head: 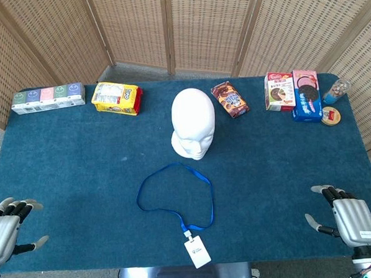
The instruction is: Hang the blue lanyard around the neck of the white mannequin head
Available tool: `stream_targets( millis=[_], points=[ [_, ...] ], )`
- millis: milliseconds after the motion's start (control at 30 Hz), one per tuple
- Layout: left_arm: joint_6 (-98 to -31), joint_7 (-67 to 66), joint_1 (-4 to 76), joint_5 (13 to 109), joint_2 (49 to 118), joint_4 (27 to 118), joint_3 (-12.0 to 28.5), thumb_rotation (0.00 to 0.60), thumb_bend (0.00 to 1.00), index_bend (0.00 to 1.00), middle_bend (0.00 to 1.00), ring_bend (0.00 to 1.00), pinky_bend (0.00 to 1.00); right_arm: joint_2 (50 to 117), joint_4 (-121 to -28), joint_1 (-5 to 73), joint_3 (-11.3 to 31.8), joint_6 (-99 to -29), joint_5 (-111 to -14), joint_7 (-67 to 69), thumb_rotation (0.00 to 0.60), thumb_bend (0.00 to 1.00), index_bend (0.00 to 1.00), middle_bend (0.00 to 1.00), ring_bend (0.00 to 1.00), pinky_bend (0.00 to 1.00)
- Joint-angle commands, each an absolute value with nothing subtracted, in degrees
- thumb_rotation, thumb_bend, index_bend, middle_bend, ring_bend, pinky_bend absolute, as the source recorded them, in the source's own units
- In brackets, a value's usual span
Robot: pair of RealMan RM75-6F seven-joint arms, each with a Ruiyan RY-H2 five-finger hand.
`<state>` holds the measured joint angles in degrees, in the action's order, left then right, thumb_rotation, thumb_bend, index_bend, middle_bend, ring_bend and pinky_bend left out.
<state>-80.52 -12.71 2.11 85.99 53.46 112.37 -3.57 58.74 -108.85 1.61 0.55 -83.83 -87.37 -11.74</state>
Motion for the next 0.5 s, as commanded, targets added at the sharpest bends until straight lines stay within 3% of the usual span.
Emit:
stream_targets(
  millis=[33, 500],
  points=[
    [-80.14, -12.81, 2.31, 85.74, 53.51, 112.48, -3.54, 0.487, 0.09, 0.31, 0.28, 0.24, 0.12, 58.81, -108.93, 1.64, 0.63, -83.87, -87.26, -11.81, 0.408, 0.31, 0.27, 0.32, 0.38, 0.43],
    [-81.41, -12.04, 2.19, 86.89, 52.14, 113.34, -3.40, 0.490, 0.09, 0.31, 0.28, 0.25, 0.12, 58.56, -108.31, 1.52, 0.59, -84.48, -87.95, -10.37, 0.406, 0.31, 0.27, 0.33, 0.38, 0.45]
  ],
)
